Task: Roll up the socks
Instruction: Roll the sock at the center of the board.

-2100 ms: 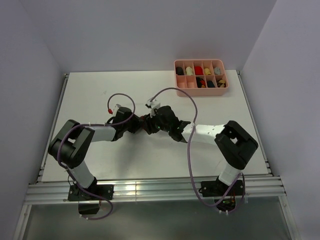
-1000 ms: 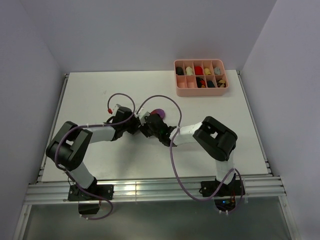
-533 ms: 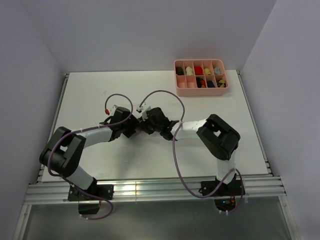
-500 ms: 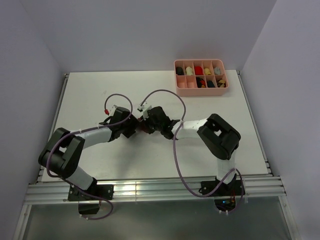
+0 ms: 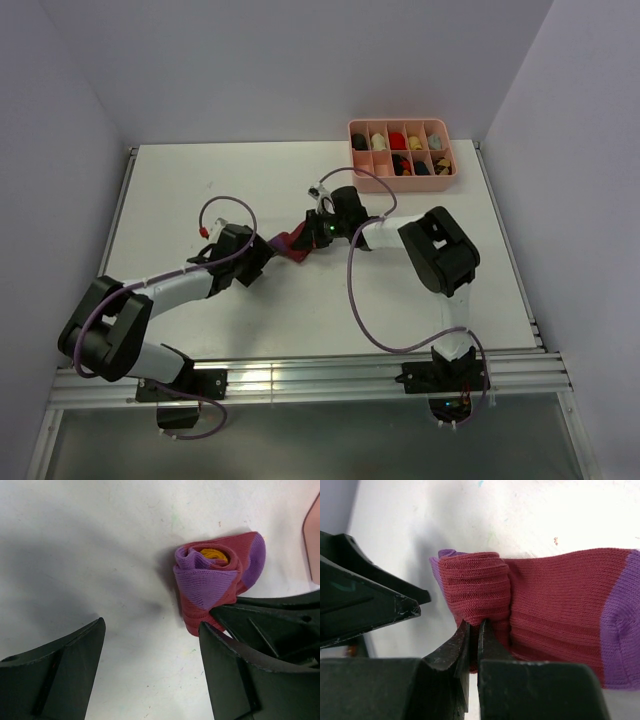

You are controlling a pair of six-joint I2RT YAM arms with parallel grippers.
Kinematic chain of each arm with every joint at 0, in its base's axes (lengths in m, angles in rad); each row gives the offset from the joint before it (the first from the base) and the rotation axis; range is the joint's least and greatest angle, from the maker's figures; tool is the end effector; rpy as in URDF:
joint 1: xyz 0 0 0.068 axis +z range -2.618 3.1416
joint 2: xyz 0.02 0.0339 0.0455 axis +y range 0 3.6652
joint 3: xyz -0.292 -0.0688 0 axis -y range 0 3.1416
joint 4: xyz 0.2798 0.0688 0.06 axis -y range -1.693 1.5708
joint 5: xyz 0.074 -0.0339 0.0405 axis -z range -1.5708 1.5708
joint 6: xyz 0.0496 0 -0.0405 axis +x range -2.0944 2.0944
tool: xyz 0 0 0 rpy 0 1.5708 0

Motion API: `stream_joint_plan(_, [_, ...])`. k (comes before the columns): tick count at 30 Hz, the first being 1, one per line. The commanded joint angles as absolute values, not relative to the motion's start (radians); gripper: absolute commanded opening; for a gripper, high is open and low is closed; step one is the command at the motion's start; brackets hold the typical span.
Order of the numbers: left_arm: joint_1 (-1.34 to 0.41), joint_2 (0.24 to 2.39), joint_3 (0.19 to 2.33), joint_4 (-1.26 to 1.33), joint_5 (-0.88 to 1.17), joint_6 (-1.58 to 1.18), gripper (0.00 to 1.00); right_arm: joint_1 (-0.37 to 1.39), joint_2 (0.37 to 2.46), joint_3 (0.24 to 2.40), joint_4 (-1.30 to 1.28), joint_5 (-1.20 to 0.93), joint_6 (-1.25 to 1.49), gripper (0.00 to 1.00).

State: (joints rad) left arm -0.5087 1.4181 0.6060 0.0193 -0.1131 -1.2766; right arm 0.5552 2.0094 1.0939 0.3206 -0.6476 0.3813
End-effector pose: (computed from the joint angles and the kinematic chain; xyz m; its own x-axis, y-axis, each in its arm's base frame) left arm 0.2631 -0.1403 0.1525 -0.5773 -0.7668 -0.2805 -0.4751 0.5948 -0.6484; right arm 0.3718 0.2659 0.1289 -0.7565 -0.1200 -0.6429 -0.6071 0.4945 0.6220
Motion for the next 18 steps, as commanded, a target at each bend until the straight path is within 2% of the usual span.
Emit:
stream_joint_plan(1, [-0.520, 1.416, 0.600, 0.104, -0.127, -1.270, 0.81, 0.534, 2.085, 1.124, 0.222, -0.781, 0.488, 0.00])
stream_joint_plan(18, [-0.546, 1.558, 0.650, 0.256, -0.143, -1.243, 0.80, 0.469, 2.163, 1.144, 0.155, -0.793, 0.583, 0.00])
